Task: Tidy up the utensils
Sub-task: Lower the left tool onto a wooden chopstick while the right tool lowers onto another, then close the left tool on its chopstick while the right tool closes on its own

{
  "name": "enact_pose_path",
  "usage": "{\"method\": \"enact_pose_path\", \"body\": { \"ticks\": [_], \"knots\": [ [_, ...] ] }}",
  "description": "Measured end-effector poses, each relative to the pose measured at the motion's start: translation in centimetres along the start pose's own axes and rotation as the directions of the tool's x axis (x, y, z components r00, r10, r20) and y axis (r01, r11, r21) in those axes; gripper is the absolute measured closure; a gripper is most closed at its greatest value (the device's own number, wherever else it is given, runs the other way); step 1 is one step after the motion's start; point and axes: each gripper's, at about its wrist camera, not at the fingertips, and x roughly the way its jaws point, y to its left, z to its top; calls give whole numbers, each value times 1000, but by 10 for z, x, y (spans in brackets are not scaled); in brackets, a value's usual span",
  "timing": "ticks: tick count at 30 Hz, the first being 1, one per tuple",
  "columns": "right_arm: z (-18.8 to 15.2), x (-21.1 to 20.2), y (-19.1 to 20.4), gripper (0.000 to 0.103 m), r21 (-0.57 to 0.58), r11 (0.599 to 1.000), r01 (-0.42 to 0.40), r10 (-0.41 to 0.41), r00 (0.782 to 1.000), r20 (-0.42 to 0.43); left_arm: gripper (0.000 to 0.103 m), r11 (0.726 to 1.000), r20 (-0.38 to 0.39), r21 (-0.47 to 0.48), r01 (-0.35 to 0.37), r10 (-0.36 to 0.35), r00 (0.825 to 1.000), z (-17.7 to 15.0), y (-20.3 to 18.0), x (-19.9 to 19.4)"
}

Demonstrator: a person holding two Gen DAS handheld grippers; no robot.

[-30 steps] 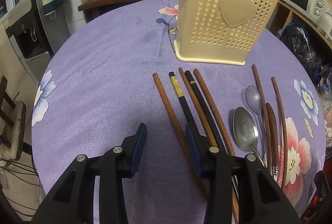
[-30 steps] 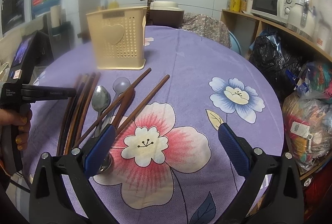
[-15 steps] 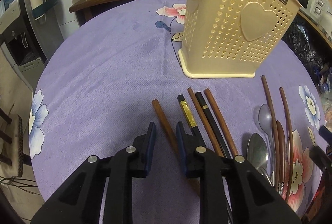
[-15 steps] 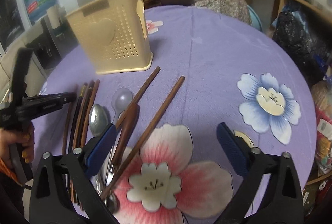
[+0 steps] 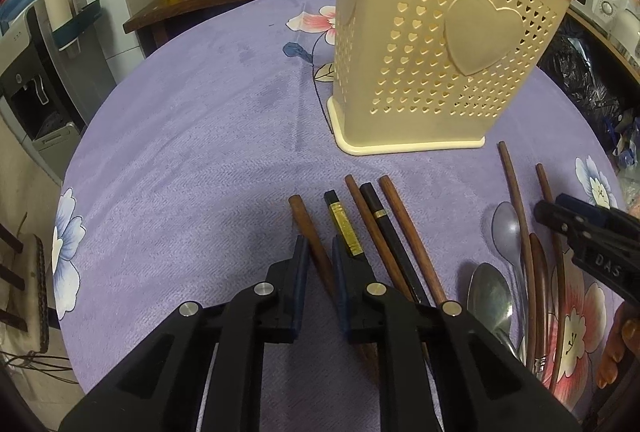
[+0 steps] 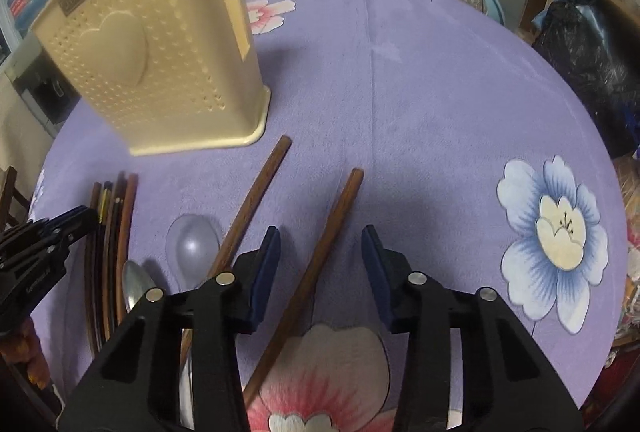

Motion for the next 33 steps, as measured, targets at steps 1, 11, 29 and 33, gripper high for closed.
{"method": "enact_pose_path", "body": {
  "ticks": [1, 11, 29, 33],
  "knots": [
    [4, 3, 0, 64, 9, 1000, 4, -4, 1000, 0, 90, 1000, 0, 1, -1, 1, 1000, 0, -1, 0],
    [22, 16, -7, 91, 65, 997, -30, 29, 999, 19, 91, 999, 25, 25, -27, 26, 999, 0, -10, 3],
    [34, -133, -19, 93, -74, 947, -311, 318, 893, 319, 95, 991, 350, -14, 136, -122, 929, 22, 17, -125],
    [29, -169, -15, 95, -131, 940, -316, 342, 867, 361, 95, 989, 406, 2, 145, -134, 904, 27, 17, -151]
  ]
}}
